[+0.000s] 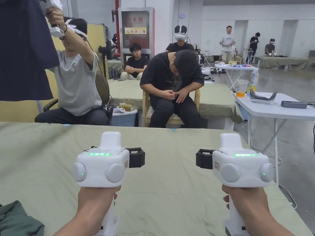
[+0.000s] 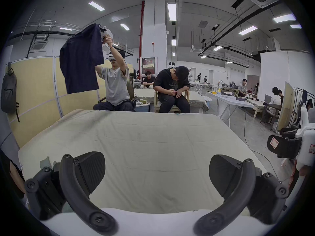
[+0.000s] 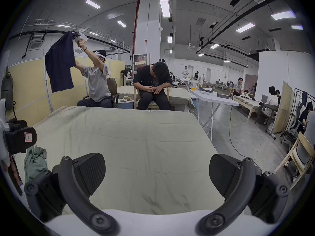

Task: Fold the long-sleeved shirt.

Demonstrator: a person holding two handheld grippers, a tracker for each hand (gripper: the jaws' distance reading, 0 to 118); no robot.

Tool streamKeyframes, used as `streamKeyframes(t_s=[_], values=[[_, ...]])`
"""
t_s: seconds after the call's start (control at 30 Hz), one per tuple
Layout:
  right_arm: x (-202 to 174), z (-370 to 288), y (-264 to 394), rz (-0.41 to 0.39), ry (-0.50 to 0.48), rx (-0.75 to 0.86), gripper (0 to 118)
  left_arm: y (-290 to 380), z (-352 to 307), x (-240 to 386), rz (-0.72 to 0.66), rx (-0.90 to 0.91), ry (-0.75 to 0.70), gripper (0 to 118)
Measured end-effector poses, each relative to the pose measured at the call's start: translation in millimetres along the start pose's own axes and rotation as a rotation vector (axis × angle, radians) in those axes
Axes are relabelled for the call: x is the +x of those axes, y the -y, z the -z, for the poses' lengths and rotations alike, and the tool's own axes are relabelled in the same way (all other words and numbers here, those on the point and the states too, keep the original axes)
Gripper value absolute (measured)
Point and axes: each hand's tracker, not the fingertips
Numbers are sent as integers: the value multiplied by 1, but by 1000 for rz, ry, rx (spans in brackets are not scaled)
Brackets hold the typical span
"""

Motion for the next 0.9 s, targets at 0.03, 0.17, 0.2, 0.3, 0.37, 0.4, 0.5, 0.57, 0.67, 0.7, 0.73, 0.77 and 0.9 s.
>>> streamKeyframes(t_s=[0.03, 0.17, 0.2, 0.3, 0.37, 0.4, 0.5, 0.57, 0.67, 0.7, 0.73, 0.77, 0.9], values=[[0, 0, 0, -1, -1, 0, 118, 0, 0, 0, 2, -1, 0, 118], [0, 2, 1, -1, -3, 1, 118, 1, 2, 1, 5, -3, 4, 118], [0, 2, 1, 0, -4, 0, 118, 2, 2, 1, 1, -2, 3, 118], [-1, 2, 0, 1, -4, 1, 118, 2, 3, 2, -4, -5, 8, 118], [-1, 2, 0, -2, 1, 2, 118, 2, 3, 2, 8, -5, 0, 118], [-1, 2, 0, -3, 1, 4, 118, 3, 3, 2, 8, -4, 1, 118], [0, 3, 0, -4, 1, 5, 118, 3, 3, 2, 5, -6, -2, 118], [0, 3, -1, -5, 6, 6, 118, 4, 3, 2, 2, -6, 2, 118], [1, 1, -1, -1, 3, 9, 118, 5, 4, 2, 2, -4, 10, 118], [1, 1, -1, 1, 3, 10, 118, 5, 4, 2, 2, -4, 12, 118], [2, 1, -2, 2, -3, 11, 118, 6, 3, 2, -2, 4, 10, 118], [2, 1, -2, 1, -4, 14, 118, 6, 2, 2, -6, 15, 6, 118], [4, -10, -2, -9, -30, 75, 61, 5, -4, 3, -5, 30, 41, 41]])
